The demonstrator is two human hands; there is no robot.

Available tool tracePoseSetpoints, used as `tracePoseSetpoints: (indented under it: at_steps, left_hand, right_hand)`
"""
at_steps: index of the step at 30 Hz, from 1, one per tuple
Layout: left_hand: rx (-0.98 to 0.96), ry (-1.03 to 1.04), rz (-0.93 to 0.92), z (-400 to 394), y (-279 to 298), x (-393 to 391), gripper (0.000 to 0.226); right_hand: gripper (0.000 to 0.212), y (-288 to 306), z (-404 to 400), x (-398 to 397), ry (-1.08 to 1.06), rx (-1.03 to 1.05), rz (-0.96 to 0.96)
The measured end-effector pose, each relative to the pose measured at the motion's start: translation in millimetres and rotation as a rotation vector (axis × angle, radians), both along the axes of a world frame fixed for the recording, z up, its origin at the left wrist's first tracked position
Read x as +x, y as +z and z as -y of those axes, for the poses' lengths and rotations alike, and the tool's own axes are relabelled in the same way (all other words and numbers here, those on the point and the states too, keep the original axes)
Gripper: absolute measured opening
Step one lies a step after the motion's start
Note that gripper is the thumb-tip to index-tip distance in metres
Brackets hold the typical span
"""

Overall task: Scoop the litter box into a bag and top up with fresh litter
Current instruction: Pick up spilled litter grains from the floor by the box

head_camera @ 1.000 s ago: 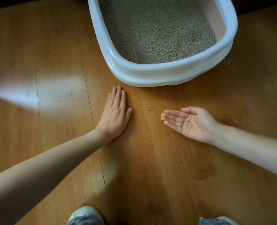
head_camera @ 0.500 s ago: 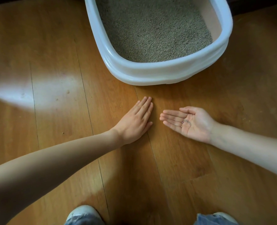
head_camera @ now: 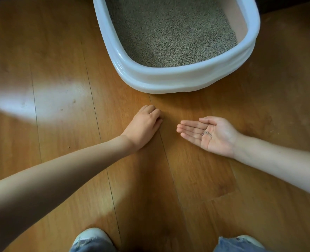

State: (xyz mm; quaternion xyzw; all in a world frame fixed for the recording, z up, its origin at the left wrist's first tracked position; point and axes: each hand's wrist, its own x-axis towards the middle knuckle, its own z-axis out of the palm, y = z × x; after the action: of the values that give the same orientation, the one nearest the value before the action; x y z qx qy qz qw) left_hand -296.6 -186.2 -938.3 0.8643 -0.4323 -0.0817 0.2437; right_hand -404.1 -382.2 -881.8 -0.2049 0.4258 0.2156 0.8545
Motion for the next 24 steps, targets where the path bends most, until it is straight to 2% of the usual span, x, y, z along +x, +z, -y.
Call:
tracePoseSetpoints:
  at_steps: [6, 12, 19, 24]
  left_hand:
    - [-0.012, -0.101, -0.034, 13, 4, 0, 0.010]
    - [-0.022, -0.023, -0.045, 3, 3, 6, 0.027]
    - [-0.037, -0.145, -0.074, 14, 6, 0, 0.023]
    - [-0.042, -0.215, 0.042, 23, 4, 6, 0.027]
  right_hand:
    - [0.046, -1, 3, -2, -0.016, -0.001, -0.005]
    - [0.046, -2, 9, -3, -0.023, -0.008, 0.006]
    - [0.044, -4, 9, -4, -0.029, -0.015, 0.014]
    - [0.044, -3, 12, -7, -0.043, -0.031, -0.006]
